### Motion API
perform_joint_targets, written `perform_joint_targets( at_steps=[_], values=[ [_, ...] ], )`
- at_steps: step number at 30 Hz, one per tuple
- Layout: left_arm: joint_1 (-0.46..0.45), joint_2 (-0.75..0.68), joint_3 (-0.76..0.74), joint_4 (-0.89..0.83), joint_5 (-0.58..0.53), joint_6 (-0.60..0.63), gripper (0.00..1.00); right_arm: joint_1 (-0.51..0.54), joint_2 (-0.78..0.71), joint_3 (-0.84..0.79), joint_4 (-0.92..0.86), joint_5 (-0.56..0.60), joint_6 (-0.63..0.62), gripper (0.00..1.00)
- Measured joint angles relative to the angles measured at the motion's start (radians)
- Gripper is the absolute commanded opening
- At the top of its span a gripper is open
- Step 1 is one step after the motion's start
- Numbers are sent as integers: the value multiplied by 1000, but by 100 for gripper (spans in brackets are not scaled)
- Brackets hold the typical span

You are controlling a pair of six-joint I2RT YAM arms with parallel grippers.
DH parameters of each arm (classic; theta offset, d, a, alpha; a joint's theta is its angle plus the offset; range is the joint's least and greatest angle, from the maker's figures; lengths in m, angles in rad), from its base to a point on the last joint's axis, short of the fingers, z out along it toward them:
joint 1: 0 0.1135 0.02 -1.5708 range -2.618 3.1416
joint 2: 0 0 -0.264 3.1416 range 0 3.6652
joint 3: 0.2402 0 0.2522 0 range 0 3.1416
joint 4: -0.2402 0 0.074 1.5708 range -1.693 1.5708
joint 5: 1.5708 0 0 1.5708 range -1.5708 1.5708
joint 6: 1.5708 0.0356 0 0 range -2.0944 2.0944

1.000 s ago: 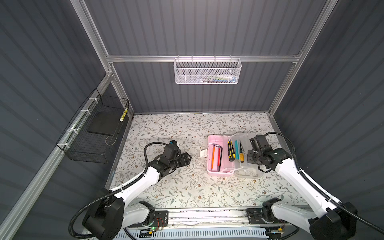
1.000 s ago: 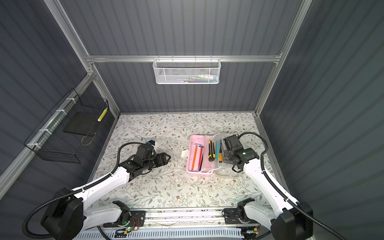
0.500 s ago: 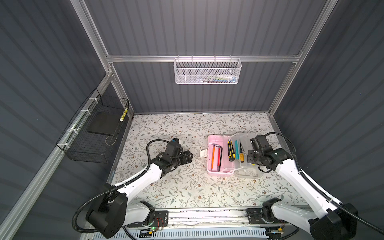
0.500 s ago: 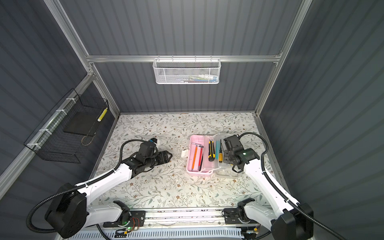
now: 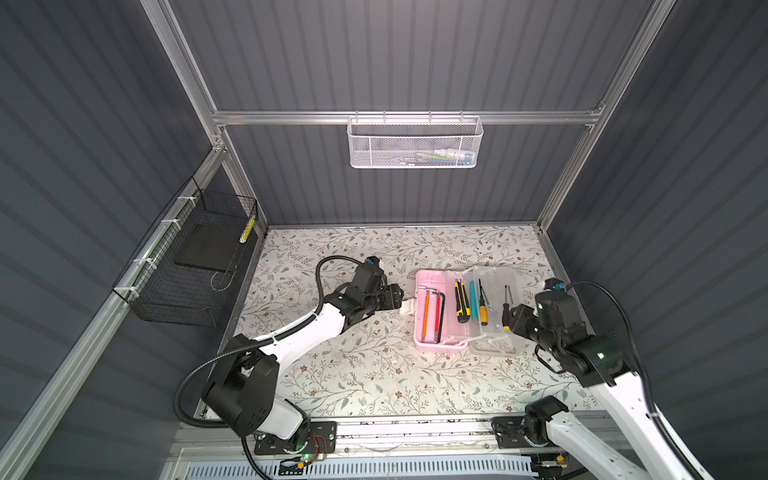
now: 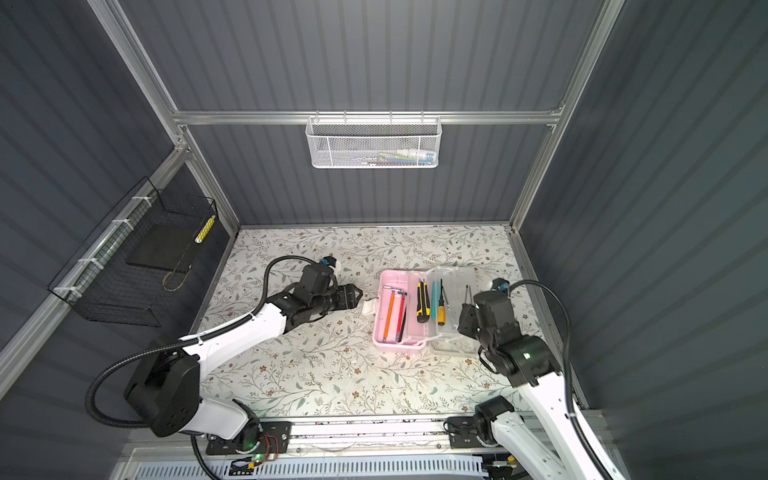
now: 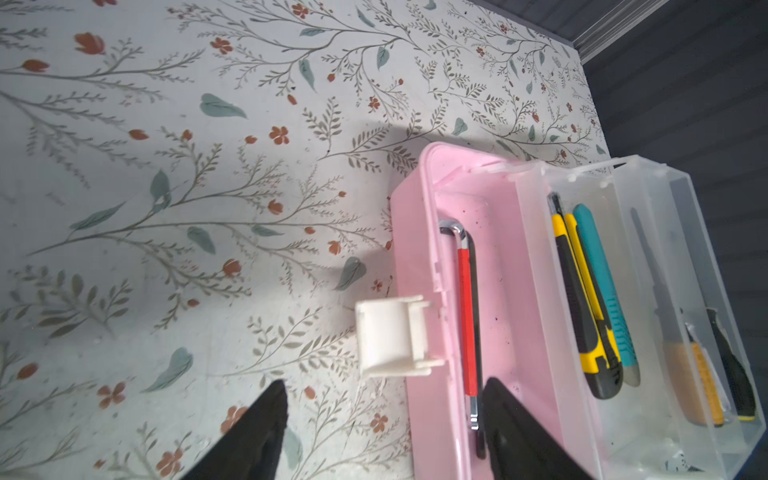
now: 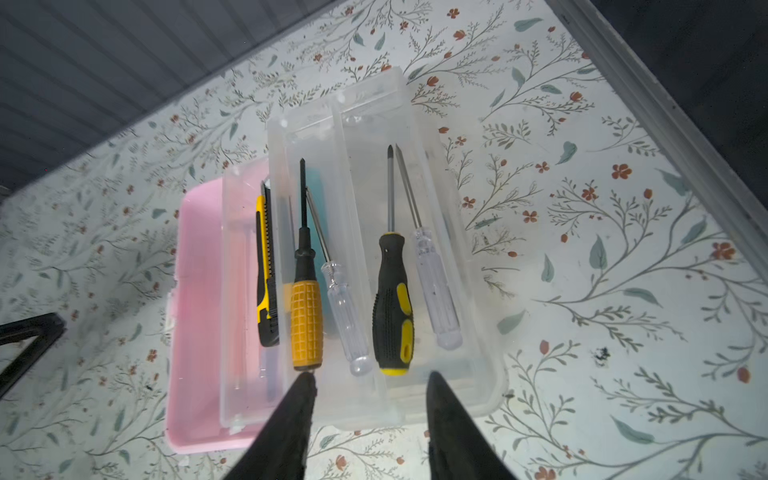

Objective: Pack the tool kit
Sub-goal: 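Withdraw the right gripper while the left gripper moves over the pink box edge, then hold the pink box edge with the left gripper while the right grasps the lid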

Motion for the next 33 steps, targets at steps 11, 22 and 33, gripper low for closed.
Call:
perform_joint_targets(
  at_steps=[11,22,33],
  values=[
    [-9,338,322,-31,-6,82,72,-1,-206,-129,-134,-53,171,45],
    [-50,587,616,-157,-92,154,51,-2,-217,-140,-143,-56,189,45],
    [-74,647,657,-235,-170,152,18,-2,-205,-159,-118,-56,189,46]
  ],
)
